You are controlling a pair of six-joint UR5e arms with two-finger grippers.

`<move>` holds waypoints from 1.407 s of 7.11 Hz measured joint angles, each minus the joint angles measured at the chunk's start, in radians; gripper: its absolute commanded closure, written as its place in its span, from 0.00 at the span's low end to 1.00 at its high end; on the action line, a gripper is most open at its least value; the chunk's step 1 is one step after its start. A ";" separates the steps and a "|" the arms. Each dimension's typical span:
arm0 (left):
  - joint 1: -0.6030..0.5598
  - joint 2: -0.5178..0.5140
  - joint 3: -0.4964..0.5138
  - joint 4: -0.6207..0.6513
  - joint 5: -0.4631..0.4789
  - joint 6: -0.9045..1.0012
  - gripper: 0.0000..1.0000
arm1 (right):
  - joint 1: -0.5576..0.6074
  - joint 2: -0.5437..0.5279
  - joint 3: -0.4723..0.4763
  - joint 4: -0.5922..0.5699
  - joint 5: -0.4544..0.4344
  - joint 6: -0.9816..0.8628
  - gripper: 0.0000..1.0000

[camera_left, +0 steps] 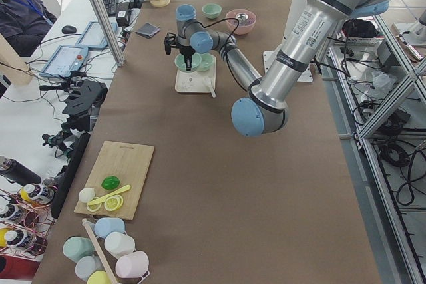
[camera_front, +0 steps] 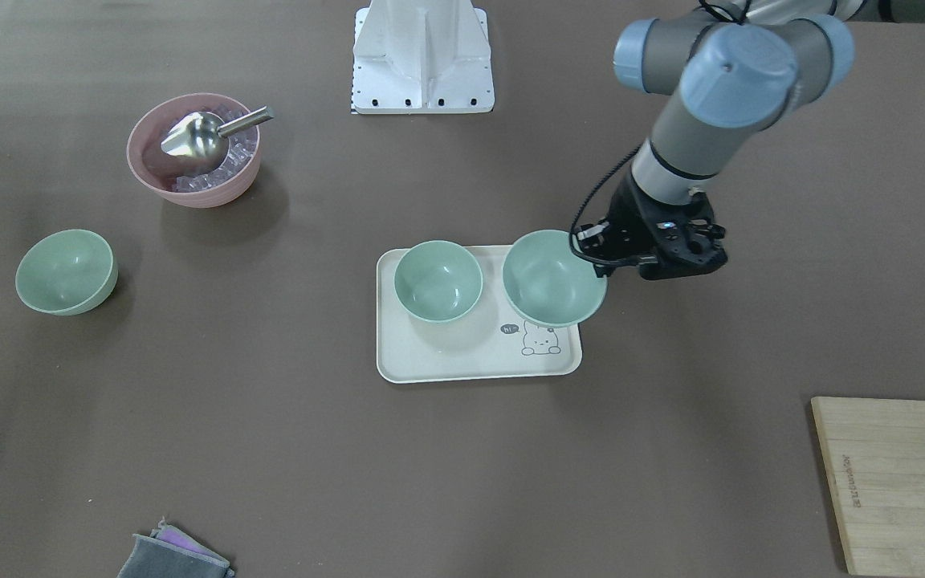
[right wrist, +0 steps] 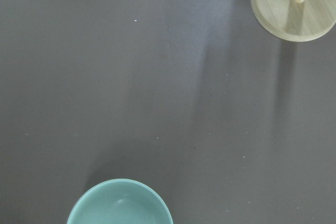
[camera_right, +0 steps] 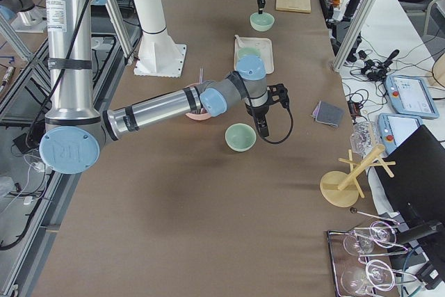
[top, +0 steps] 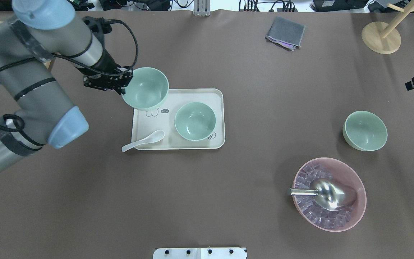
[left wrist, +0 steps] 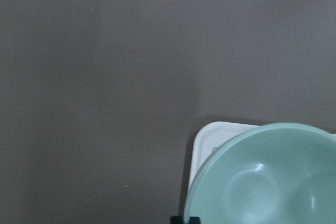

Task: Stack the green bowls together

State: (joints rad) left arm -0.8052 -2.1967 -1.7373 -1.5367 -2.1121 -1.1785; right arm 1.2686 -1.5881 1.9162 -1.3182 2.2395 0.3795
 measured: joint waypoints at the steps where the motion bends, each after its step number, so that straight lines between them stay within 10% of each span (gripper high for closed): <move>1: 0.043 -0.066 0.033 0.037 0.011 -0.045 1.00 | 0.000 -0.001 -0.001 0.000 -0.001 0.000 0.00; 10: 0.182 -0.207 0.192 0.048 0.084 -0.154 1.00 | 0.000 -0.015 0.000 0.001 -0.003 -0.001 0.00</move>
State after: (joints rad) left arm -0.6228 -2.4040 -1.5456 -1.4886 -2.0282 -1.3325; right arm 1.2686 -1.6028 1.9160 -1.3173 2.2362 0.3789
